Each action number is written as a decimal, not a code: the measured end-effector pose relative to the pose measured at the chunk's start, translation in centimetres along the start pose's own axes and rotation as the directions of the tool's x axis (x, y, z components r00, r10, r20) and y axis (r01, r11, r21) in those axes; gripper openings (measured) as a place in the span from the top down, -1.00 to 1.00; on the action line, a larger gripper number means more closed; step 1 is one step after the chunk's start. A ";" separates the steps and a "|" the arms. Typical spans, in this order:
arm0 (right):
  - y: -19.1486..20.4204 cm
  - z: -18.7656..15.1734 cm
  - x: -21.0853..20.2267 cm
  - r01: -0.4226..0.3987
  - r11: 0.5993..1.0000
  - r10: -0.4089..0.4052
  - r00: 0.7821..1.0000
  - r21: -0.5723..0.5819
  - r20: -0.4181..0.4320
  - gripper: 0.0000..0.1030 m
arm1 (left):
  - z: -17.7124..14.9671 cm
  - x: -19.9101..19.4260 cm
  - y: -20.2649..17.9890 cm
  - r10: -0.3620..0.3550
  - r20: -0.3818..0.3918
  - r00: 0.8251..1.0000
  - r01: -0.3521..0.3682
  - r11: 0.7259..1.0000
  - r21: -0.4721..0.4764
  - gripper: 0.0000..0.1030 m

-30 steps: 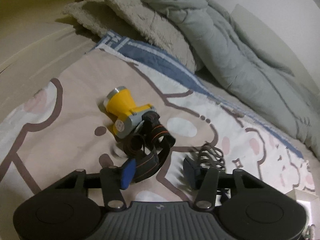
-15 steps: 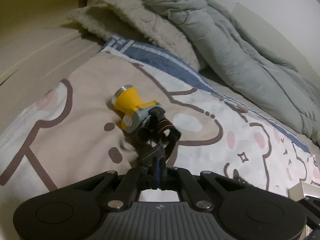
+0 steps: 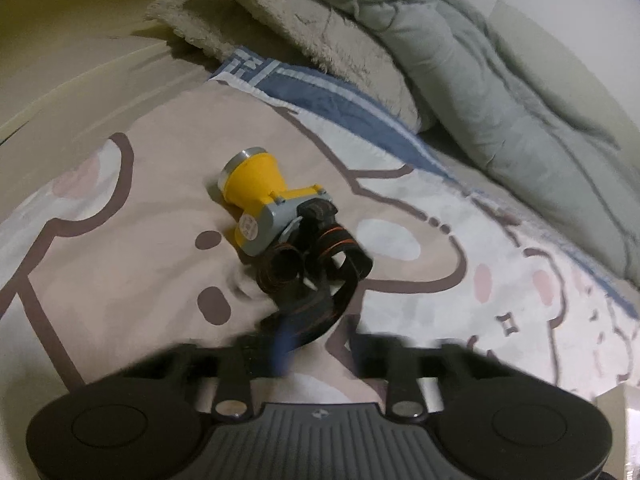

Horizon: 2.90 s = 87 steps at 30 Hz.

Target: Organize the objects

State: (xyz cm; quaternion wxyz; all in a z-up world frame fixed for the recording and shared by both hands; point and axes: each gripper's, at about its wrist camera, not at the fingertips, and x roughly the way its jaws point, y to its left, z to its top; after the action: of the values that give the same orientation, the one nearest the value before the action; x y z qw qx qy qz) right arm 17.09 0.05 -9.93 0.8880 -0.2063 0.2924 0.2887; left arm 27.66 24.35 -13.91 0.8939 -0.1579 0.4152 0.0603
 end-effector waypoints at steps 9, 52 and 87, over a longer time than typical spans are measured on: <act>-2.6 -1.1 -2.4 -0.071 0.984 0.077 0.997 0.161 -0.031 0.90 | -0.8 -1.8 -0.6 0.003 -0.003 1.000 -0.003 0.997 0.083 1.00; -7.7 -7.7 -4.4 -0.082 0.796 0.287 0.924 0.600 -0.254 0.47 | -2.9 -6.0 -0.4 -0.047 -0.005 0.999 0.047 0.994 0.096 0.96; -6.9 -6.8 -12.1 -0.088 0.813 0.216 0.964 0.576 -0.157 0.43 | -13.6 -19.8 -4.5 -0.239 -0.179 0.954 0.289 0.890 0.353 0.03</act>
State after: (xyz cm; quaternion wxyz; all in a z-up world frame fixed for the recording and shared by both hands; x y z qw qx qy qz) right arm 10.69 -13.50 -5.90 0.8459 0.0593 0.4746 0.2359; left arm 6.04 16.02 -6.06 0.8781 -0.0424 0.4514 -0.1530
